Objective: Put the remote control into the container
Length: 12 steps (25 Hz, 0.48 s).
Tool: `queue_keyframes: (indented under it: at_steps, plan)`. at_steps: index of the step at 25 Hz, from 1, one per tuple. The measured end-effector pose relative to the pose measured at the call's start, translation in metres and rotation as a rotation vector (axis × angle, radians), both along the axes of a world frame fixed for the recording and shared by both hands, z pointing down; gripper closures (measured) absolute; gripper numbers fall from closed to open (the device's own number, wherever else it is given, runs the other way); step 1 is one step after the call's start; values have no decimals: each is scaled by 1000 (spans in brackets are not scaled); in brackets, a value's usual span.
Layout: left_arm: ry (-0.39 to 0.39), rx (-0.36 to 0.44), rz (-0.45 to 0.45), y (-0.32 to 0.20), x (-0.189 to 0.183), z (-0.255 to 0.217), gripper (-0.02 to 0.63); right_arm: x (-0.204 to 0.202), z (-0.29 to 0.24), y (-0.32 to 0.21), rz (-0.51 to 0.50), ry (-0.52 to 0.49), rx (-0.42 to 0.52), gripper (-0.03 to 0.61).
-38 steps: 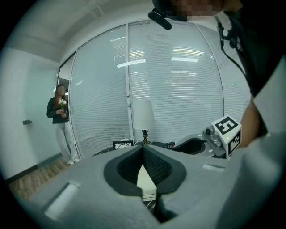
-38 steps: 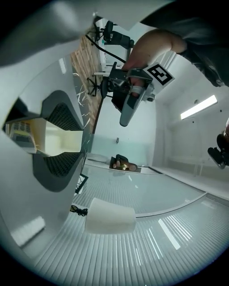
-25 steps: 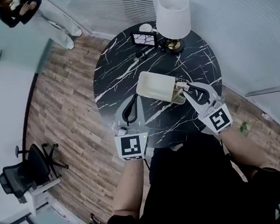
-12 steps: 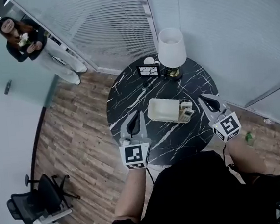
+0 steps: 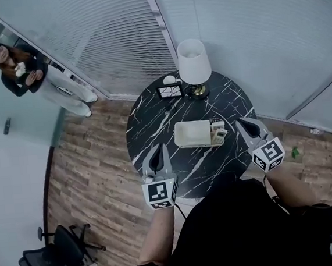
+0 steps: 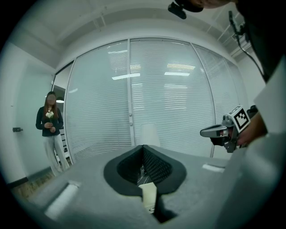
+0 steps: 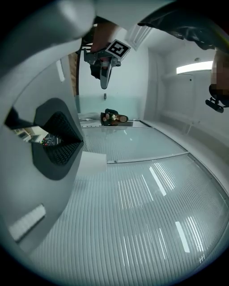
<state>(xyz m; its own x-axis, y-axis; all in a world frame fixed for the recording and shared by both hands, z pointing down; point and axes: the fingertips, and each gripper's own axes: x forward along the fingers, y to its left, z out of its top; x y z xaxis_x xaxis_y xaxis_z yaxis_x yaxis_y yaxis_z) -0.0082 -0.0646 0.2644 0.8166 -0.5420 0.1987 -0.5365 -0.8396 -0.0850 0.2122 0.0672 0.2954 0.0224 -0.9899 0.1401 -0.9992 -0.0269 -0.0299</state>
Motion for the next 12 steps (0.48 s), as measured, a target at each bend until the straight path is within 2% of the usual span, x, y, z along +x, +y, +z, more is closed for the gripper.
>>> queue_keyframes:
  at_steps: [6, 12]
  plan:
    - [22, 15, 2, -7, 11, -9, 612, 16, -10, 3, 63, 42, 42, 577]
    - [31, 24, 19, -4, 26, -14, 612, 23, -14, 0, 64, 55, 43, 577]
